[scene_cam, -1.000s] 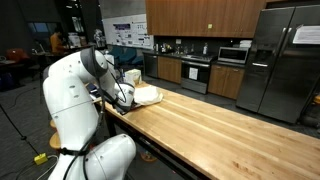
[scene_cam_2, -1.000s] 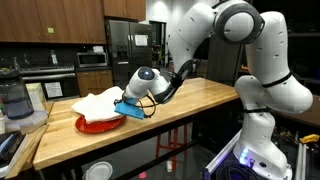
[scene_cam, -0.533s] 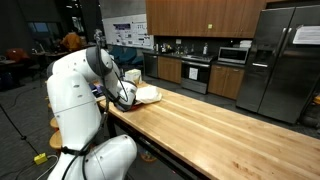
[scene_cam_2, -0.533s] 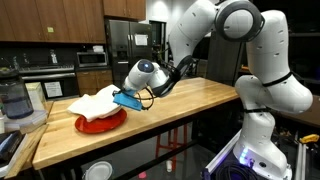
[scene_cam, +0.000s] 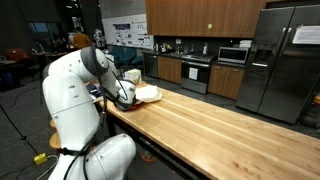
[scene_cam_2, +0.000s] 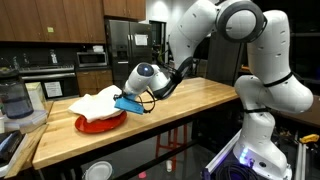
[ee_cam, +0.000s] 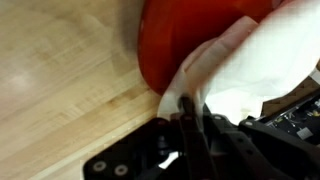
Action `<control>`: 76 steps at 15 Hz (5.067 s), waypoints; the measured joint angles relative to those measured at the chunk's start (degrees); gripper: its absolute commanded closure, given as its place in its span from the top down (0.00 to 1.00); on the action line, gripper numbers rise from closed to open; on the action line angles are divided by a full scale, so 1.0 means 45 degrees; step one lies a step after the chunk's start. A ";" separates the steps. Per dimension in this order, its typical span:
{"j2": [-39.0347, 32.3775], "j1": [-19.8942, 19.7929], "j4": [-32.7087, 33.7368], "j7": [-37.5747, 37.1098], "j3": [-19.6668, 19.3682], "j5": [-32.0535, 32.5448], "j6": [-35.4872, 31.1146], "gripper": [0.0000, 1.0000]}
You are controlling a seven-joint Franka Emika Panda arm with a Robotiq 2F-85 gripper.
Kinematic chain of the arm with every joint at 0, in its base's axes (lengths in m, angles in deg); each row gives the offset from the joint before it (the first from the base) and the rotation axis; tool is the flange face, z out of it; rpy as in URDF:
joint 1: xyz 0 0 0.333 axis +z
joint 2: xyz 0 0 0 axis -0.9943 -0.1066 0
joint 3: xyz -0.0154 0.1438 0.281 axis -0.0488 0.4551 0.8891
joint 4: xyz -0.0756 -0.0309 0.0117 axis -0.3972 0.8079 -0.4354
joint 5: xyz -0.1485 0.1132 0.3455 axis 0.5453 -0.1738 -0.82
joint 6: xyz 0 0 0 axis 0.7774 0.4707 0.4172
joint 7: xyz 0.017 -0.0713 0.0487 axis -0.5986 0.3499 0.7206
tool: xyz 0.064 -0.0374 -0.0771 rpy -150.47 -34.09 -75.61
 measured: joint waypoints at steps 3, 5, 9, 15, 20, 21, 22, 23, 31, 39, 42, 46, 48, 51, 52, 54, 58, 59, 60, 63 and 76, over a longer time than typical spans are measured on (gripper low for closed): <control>0.0211 -0.0411 -0.0525 0.0737 0.0893 -0.0677 -0.0029 0.02; 0.0278 -0.0538 -0.0585 0.0888 0.1087 -0.0863 -0.0016 0.02; 0.0298 -0.0392 -0.0391 0.0982 0.0820 -0.0754 -0.0466 0.02; 0.0751 -0.1439 -0.1199 0.3319 0.2371 -0.0704 -0.2261 0.02; 0.1113 -0.2485 -0.1650 0.4433 0.3524 -0.0150 -0.3283 0.02; 0.1107 -0.2431 -0.1518 0.4436 0.3371 -0.0174 -0.3135 0.02; 0.1100 -0.2329 -0.1319 0.4429 0.3138 -0.0236 -0.2914 0.02; 0.1087 -0.2175 -0.1081 0.4406 0.2837 -0.0326 -0.2654 0.02; 0.0358 -0.0021 0.0454 0.2892 -0.0163 -0.0364 -0.1124 0.02; 0.0169 0.0215 -0.0216 0.2407 0.0145 -0.0745 -0.0911 0.02; 0.0408 -0.0203 -0.0739 0.2537 0.0959 -0.1269 -0.0871 0.02; 0.0656 -0.0646 -0.0966 0.2622 0.1515 -0.1628 -0.0776 0.02; 0.0705 -0.0716 -0.0963 0.2614 0.1518 -0.1647 -0.0738 0.32; 0.0781 -0.0734 -0.0971 0.2620 0.1520 -0.1648 -0.0697 0.44; 0.0806 -0.0726 -0.0978 0.2622 0.1521 -0.1647 -0.0697 0.49; 0.0874 -0.0695 -0.0987 0.2622 0.1522 -0.1638 -0.0698 0.63; 0.1206 -0.0364 -0.1000 0.2610 0.1294 -0.1452 -0.0751 0.91; 0.1322 -0.0159 -0.0997 0.2573 0.1105 -0.1286 -0.0777 0.98; 0.1449 0.0100 -0.0994 0.2498 0.0846 -0.1051 -0.0806 0.99; 0.1821 0.1259 -0.0840 0.1774 -0.0425 0.0223 -0.0893 1.00; 0.5060 0.7141 -0.0004 -0.3761 -0.4754 0.8603 0.1849 1.00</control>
